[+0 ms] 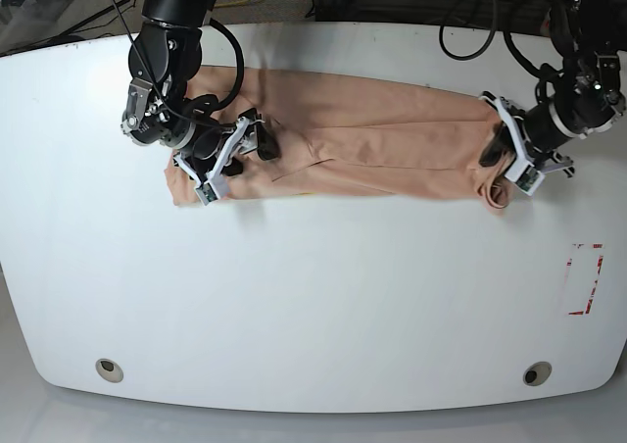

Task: Fold the T-shirt properly
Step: 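Grasp the strip end with the left gripper and fold it toward the right gripper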

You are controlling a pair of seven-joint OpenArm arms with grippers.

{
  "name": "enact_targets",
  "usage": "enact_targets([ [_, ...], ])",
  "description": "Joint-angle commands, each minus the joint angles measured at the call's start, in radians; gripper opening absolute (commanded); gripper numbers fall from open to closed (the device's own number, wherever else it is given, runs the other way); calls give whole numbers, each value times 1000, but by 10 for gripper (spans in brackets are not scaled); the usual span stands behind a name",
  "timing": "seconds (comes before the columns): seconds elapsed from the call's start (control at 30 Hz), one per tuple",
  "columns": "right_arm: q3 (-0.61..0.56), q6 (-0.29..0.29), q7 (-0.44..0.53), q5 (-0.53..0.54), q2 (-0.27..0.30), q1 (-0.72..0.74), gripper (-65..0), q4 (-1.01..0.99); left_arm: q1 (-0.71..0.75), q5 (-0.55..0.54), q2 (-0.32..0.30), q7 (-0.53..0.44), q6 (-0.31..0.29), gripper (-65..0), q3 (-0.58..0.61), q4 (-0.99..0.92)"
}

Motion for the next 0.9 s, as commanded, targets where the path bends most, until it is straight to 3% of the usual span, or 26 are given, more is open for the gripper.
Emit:
enact_targets([
  [0.0,0,-10,-44,-36,3,7,-214,-4,-35,-12,-13,-12,-1,-635,77,21],
  [0.17,0,-10,-44,-35,3,21,-214,-4,-94,6,-12,-11,-1,-632,243,19],
  [0.27,0,-10,-46,-35,3,26,-214,-4,-111,46,19,-11,73,-569,310,19],
  [0.33,0,-10,-46,-35,3,26,-214,-2,-112,87,42,-11,123,-456,355,19],
  [0.43,0,-10,-46,-35,3,26,-214,-1,-112,143,56,-11,150,-258,407,27],
  [0.53,-1,-10,-46,-35,3,27,-214,-1,-112,164,57,-11,152,-165,442,32],
  [0.73,-1,-10,-46,-36,3,27,-214,-4,-124,170,51,-11,149,-193,523,118],
  [0.87,-1,-10,-46,-35,3,40,-214,-2,-161,170,51,-11,149,-208,445,112],
])
